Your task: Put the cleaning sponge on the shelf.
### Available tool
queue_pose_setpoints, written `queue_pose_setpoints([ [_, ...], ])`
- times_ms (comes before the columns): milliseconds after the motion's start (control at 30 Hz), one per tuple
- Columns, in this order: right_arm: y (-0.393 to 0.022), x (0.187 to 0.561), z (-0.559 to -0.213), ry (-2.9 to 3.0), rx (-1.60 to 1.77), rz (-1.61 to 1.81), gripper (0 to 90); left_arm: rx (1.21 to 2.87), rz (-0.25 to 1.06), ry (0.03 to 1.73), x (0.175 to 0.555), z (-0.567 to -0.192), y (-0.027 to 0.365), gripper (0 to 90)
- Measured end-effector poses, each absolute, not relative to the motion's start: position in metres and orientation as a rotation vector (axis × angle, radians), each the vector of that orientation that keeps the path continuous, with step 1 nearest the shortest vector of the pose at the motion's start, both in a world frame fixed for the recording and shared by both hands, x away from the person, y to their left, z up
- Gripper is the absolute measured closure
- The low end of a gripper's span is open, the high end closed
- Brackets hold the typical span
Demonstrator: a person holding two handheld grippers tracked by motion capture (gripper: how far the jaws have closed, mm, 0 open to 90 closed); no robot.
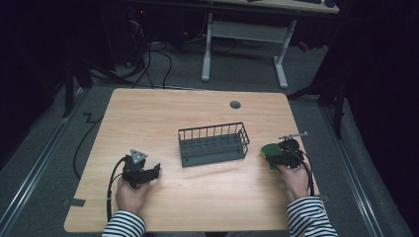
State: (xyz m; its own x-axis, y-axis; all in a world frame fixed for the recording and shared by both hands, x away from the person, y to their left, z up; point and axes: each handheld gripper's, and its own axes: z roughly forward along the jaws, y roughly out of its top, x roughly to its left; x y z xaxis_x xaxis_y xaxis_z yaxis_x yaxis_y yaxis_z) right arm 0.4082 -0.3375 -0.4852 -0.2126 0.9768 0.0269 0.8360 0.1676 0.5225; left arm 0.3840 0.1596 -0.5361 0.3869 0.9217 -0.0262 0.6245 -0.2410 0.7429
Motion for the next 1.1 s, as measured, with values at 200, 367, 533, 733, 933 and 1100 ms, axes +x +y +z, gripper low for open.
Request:
queue_pose_setpoints([
  [200, -0.334, 0.402, -0.473, 2.133, 1.68, 0.654, 30.2, 1.972, 0.565, 1.325, 0.384, -0.536, 0.159, 28.9],
  [367, -0.328, 0.396, -0.462, 2.137, 1.632, 0.698, 30.3, 1.972, 0.567, 1.325, 0.384, -0.536, 0.159, 28.8],
  [533, -0.323, 0.393, -0.449, 2.141, 1.585, 0.738, 30.4, 1.972, 0.566, 1.324, 0.384, -0.536, 0.159, 28.8],
  [733, -0.319, 0.392, -0.433, 2.147, 1.567, 0.795, 30.6, 1.971, 0.562, 1.324, 0.384, -0.536, 0.159, 28.8],
  [933, -0.315, 0.391, -0.419, 2.154, 1.544, 0.856, 30.6, 1.972, 0.568, 1.325, 0.384, -0.536, 0.159, 29.0],
  [1100, -0.307, 0.394, -0.407, 2.164, 1.512, 0.884, 30.6, 1.972, 0.568, 1.325, 0.384, -0.536, 0.159, 29.0],
])
